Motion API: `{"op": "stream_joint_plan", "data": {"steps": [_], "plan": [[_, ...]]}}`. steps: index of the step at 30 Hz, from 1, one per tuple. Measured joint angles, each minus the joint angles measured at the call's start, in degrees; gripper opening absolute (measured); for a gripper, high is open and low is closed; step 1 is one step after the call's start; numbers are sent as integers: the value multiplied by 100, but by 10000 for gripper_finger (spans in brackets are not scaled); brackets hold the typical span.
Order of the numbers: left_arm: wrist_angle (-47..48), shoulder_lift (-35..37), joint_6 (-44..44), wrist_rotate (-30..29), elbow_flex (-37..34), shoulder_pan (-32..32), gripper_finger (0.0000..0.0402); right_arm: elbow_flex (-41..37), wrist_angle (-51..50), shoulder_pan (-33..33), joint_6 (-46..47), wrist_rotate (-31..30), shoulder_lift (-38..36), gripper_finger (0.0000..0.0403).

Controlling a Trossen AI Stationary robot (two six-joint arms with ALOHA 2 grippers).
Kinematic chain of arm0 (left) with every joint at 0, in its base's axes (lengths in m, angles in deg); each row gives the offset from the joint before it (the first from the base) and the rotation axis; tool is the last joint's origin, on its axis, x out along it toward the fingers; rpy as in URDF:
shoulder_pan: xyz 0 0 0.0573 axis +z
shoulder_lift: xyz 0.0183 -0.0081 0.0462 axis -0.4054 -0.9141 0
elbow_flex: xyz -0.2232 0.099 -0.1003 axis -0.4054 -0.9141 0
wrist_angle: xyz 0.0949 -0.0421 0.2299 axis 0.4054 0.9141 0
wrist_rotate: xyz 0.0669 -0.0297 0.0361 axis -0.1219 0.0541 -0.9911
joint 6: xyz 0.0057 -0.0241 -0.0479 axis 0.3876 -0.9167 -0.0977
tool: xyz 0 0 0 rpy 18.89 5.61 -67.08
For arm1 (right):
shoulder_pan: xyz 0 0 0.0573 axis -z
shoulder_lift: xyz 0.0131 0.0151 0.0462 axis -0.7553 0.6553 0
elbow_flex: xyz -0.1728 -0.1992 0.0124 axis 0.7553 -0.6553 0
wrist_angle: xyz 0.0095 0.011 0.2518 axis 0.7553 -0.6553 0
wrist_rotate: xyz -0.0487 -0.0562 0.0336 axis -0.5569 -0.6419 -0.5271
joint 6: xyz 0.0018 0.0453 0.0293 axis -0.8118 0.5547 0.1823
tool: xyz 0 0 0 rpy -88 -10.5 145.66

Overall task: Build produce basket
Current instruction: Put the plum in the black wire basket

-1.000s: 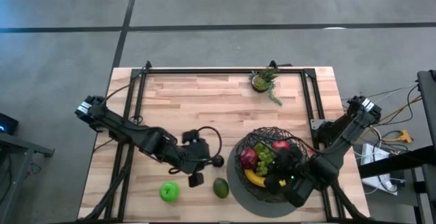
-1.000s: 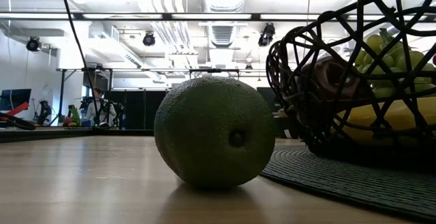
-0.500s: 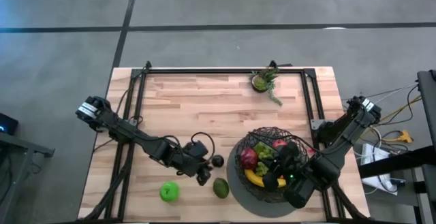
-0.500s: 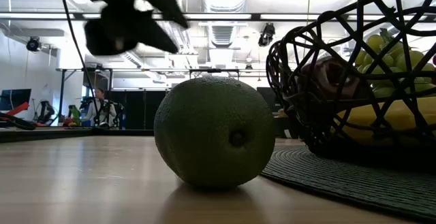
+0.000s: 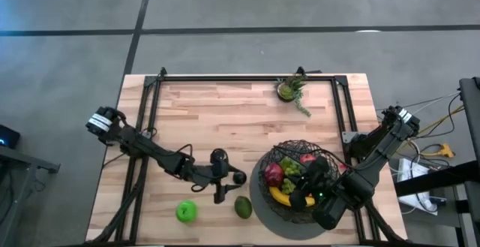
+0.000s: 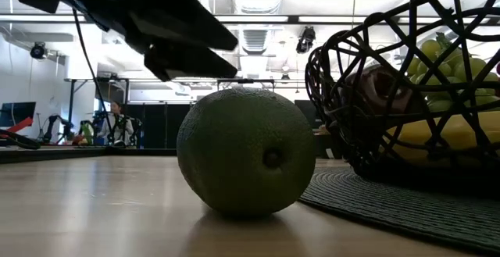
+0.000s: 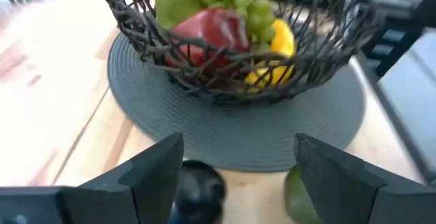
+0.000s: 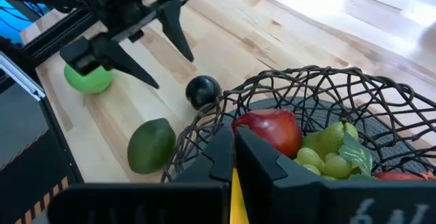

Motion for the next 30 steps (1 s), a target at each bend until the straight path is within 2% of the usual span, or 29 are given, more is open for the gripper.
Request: {"op": "stream_joint_plan", "data": {"steps": [4, 11, 26, 30], "plan": [[-41, -297, -47, -10, 70, 35, 262, -2, 6, 0, -4, 2, 0, 9], [-136, -967, -1172, -112, 105, 155, 262, -2, 26, 0, -13, -2, 2, 9], [-147, -1702, -1192, -244, 568, 146, 261, -11, 150, 0, -19, -7, 4, 9], [-67, -1682, -1191, -246, 621, 146, 234, -11, 155, -10, -33, -4, 4, 9]]}}
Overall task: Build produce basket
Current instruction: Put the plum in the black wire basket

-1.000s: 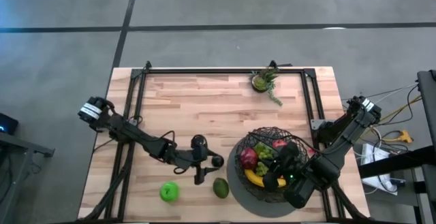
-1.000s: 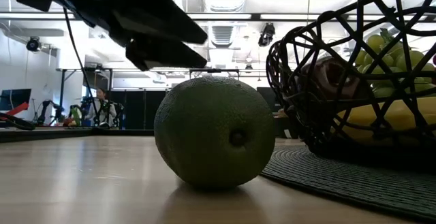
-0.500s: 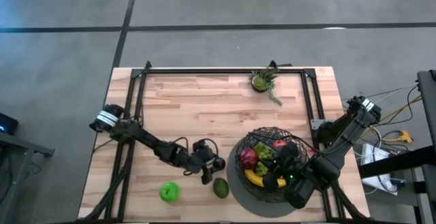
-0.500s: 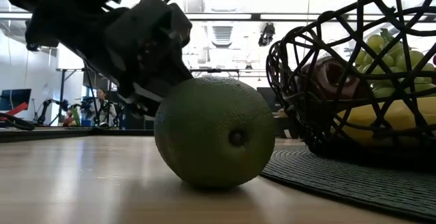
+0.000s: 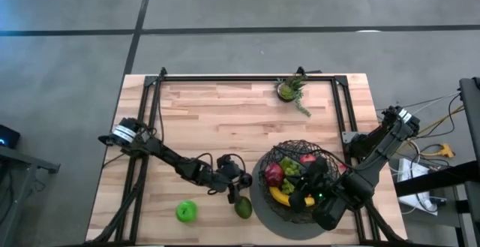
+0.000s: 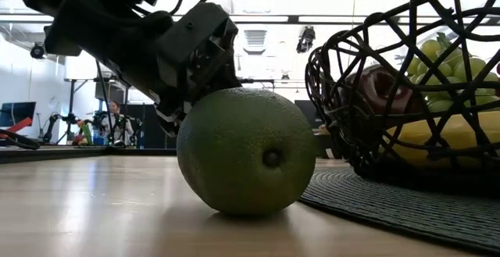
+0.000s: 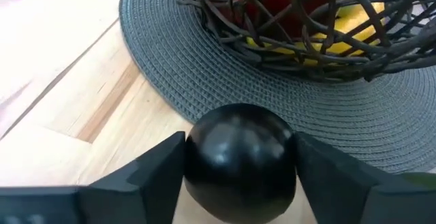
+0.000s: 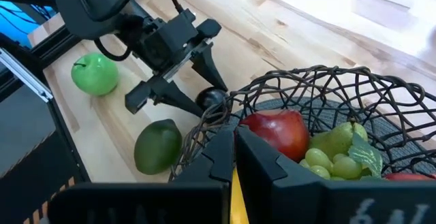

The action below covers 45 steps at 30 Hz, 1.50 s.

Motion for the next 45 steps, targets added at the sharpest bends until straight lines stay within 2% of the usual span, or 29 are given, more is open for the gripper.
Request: {"op": "stream_joint_plan", "data": {"steps": [4, 11, 15, 19, 23, 26, 29, 34, 41, 45], "plan": [[279, 291, -3, 146, -8, -7, 190, 74, -13, -82, -4, 0, 0, 9], [1103, 1524, -9, 158, -29, -41, 189, 192, 50, -279, -152, -267, 0, 9], [966, 2323, -12, 447, -40, -50, 189, 117, 576, -288, -631, -404, 22, 9], [418, 2842, -16, 760, -21, -50, 189, 90, 1469, -170, -2099, -400, 207, 9], [-448, 3030, -282, 1073, -27, -48, 189, 90, 2852, -29, -4438, -390, 377, 11], [-744, 2989, -599, 1124, -11, -48, 190, 90, 3837, 79, -6087, -380, 452, 27], [-790, 2906, -762, 1168, 15, -48, 200, 90, 4305, 214, -7036, -388, 457, 57], [-895, 2689, -1084, 1189, 13, -48, 205, 131, 4352, 432, -7613, -451, 455, 134], [-1189, 2422, -1223, 1292, 13, -50, 207, 136, 4355, 596, -7996, -452, 482, 260], [-1383, 2299, -1230, 1340, 41, -50, 208, 122, 4356, 689, -7990, -358, 518, 314]]}}
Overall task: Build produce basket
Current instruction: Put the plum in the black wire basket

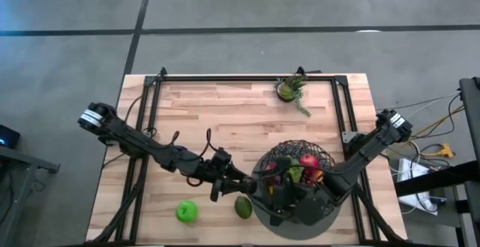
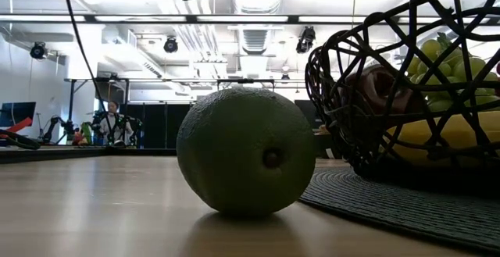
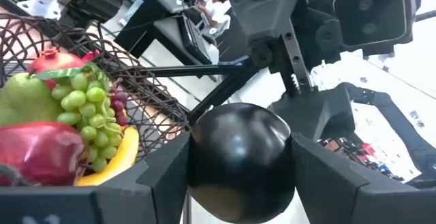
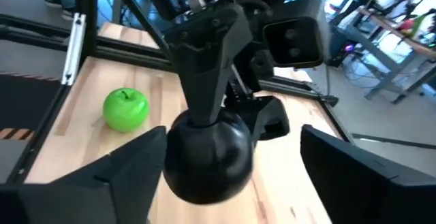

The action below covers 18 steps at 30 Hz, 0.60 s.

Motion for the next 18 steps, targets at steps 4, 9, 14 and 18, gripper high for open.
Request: {"op": "stream_joint_plan", "data": {"steps": [4, 9, 14, 18], "plan": [[-12, -76, -125, 45, 30, 0, 209, -13, -4, 100, 16, 323, 173, 342], [7, -87, -141, 87, 7, 0, 209, 15, 32, 127, -110, 425, 491, 339], [30, -77, -144, 120, 7, -9, 209, 148, 34, 131, 221, 334, 699, 307], [-16, -61, -154, 131, -2, -13, 209, 278, 6, 134, 676, 365, 715, 256]]}}
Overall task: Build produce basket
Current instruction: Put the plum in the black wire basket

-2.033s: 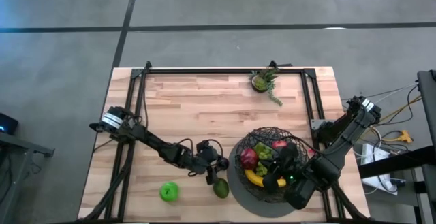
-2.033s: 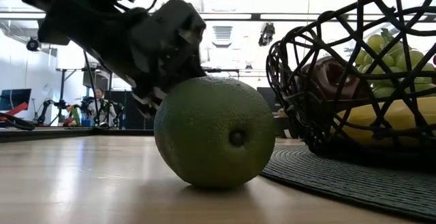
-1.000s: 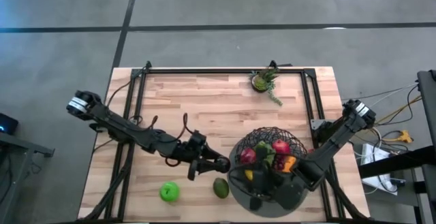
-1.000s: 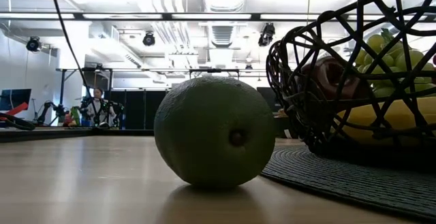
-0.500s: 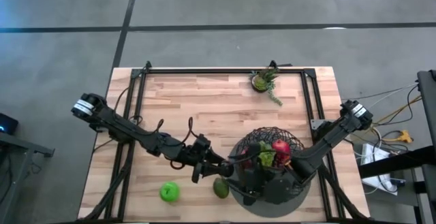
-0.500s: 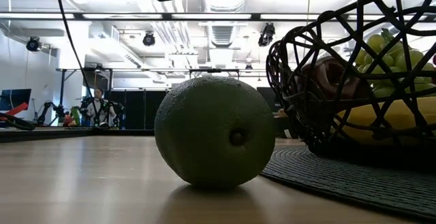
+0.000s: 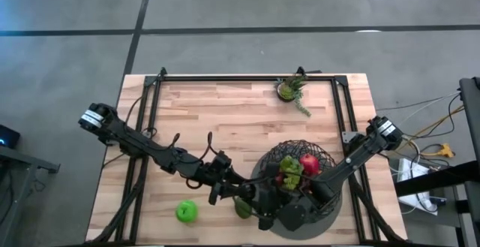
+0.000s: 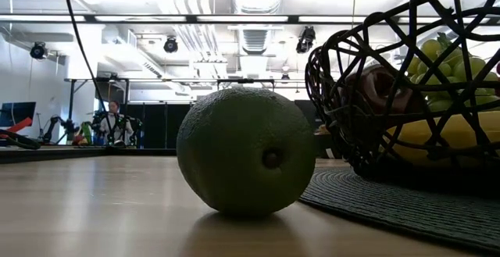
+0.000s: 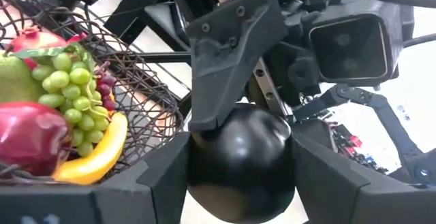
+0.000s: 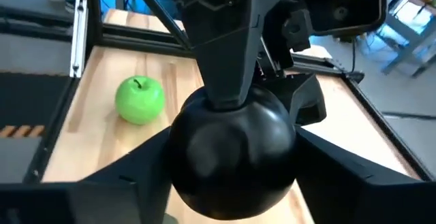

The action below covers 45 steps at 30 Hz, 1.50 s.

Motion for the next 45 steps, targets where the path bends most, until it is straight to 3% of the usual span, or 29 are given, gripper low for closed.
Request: {"op": "stream_joint_plan", "data": {"steps": [3, 7, 16, 23, 30, 39, 45], "plan": [[-28, 3, -40, 0, 0, 16, 214, 8, -35, -8, 343, 34, -56, 219], [-73, 16, 68, -13, 4, 105, 241, 8, -161, -37, 1005, 149, -171, 218], [-181, 75, 916, -81, -11, 541, 308, 21, -406, -102, 2167, 1495, -222, 217], [-182, 185, 978, -31, -69, 606, 310, 21, -2411, -648, 3676, 1779, -711, 217], [10, 189, 939, -9, -109, 599, 311, -358, -4611, -1288, 5793, 2183, -922, 214], [1, 187, 937, -9, -107, 599, 311, -1944, -3830, -817, 6180, 4417, -1313, 213], [19, 185, 926, -9, -107, 587, 311, -2816, -3180, -364, 6249, 5036, -1835, 213]]}}
